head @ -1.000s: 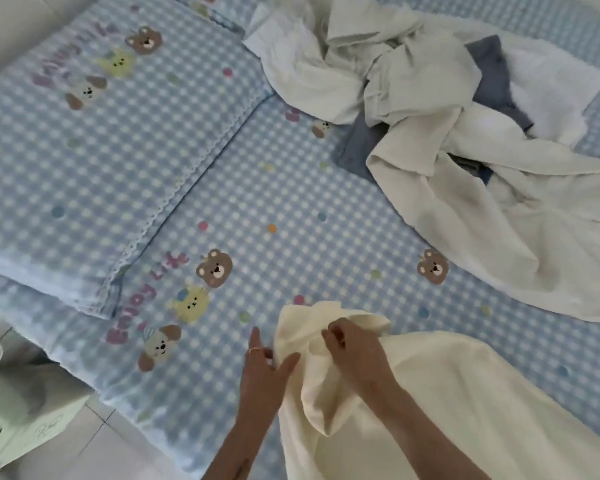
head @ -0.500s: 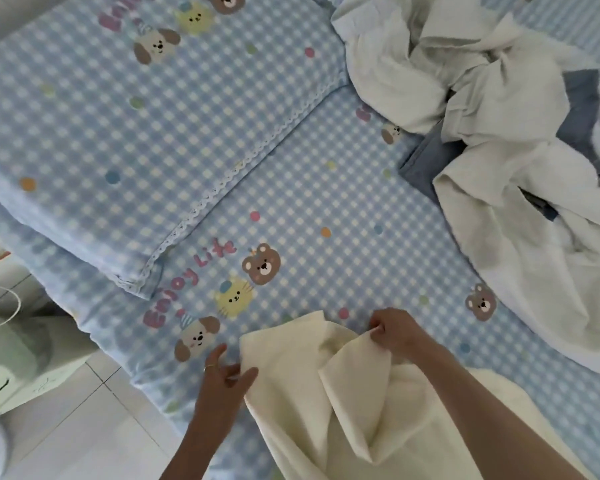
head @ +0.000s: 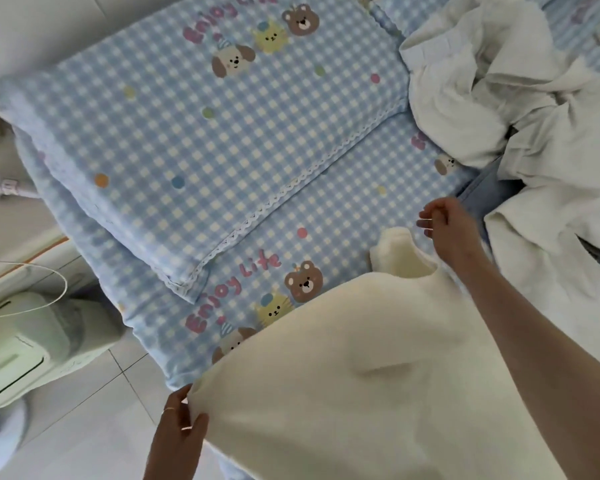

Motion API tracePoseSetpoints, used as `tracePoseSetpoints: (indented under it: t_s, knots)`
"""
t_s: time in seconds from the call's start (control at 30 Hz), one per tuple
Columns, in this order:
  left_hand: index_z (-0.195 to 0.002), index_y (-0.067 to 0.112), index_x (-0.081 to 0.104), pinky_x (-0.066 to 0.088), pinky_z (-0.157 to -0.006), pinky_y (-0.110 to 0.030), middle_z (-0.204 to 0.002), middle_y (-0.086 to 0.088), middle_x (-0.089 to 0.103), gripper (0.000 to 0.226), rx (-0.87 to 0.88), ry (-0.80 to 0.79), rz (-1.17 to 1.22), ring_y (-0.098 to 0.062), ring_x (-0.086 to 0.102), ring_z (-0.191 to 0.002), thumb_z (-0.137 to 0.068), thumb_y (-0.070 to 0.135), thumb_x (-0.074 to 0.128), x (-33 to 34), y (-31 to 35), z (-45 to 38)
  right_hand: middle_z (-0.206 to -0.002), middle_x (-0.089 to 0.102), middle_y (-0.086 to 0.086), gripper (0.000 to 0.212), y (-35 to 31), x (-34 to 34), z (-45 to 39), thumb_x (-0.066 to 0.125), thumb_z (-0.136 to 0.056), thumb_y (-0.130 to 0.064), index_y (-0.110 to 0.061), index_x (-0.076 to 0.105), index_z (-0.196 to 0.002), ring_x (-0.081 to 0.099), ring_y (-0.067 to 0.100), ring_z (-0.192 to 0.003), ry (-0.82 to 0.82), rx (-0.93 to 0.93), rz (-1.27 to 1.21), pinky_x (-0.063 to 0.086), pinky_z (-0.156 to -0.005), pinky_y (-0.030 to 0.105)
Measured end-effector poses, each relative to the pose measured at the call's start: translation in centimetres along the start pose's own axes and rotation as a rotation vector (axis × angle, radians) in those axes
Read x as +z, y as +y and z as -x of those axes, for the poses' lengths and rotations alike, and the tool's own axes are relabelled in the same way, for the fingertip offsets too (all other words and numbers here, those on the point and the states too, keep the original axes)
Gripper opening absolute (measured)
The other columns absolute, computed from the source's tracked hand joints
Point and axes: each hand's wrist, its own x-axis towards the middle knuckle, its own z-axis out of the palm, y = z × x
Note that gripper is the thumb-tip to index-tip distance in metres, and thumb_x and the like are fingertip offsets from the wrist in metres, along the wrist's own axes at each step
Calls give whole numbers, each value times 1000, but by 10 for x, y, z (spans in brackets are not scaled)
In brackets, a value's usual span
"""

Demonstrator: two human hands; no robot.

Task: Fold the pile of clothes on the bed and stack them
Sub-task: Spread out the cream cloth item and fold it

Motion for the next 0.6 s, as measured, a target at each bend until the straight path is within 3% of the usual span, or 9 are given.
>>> tracePoseSetpoints:
  t_s: [0.03,0.13,0.2,0.27,0.33,0.43,0.53,0.6]
  knots:
    - [-119,10,50,49,-69,-36,-81,-14,65,50,-19,-15,-1,-28,63,-72,-76,-10,68,0,1,-4,-113,62,10,22,2,6,-5,43,-97,-31,-17,52,-111,61,26,-93,-44,68,116,49,-84,45]
    - [-109,22,50,49,-70,-38,-86,-3,67,45,-42,-31,6,-26,66,-76,-75,10,77,5,9,-12,-137,49,3,82,15,22,-3,52,-75,-73,-27,33,-140,51,25,-119,-394,217,463,44,-96,40]
    - [-98,23,54,47,-69,-36,-81,-1,67,32,-46,-6,-21,-24,65,-75,-76,16,77,6,11,-18,-150,34,3,104,25,33,1,60,-64,-77,-28,19,-147,38,26,-134,-517,210,552,35,-107,43]
    - [-84,20,57,43,-64,-34,-72,-5,65,19,-51,26,-30,-25,61,-70,-75,23,73,4,12,-21,-152,27,5,111,37,38,4,69,-64,-67,-28,9,-149,34,28,-135,-509,130,753,35,-104,43]
    - [-79,16,58,39,-60,-31,-68,-9,64,15,-62,54,17,-26,57,-66,-73,22,71,2,10,-22,-144,32,9,108,45,43,3,74,-67,-54,-26,7,-146,40,31,-127,-377,39,884,39,-95,43]
    - [-84,6,58,38,-59,-25,-67,-12,60,17,-71,23,75,-24,52,-64,-78,-7,68,1,10,-25,-140,35,11,101,49,51,3,73,-72,-48,-17,12,-146,41,32,-125,-308,42,910,39,-97,43]
    - [-85,8,59,41,-62,-27,-73,-12,62,20,-10,-35,101,-25,53,-68,-77,-9,68,1,24,-30,-116,58,12,33,46,52,-8,54,-91,-32,-9,52,-115,56,30,-103,-253,-117,868,43,-81,37]
    - [-79,8,60,42,-56,-15,-65,-2,62,19,46,-20,150,-15,53,-61,-76,-9,67,-5,33,-31,-101,61,12,20,39,42,-19,49,-94,-26,-9,58,-97,58,32,-93,-127,-211,751,39,-71,34]
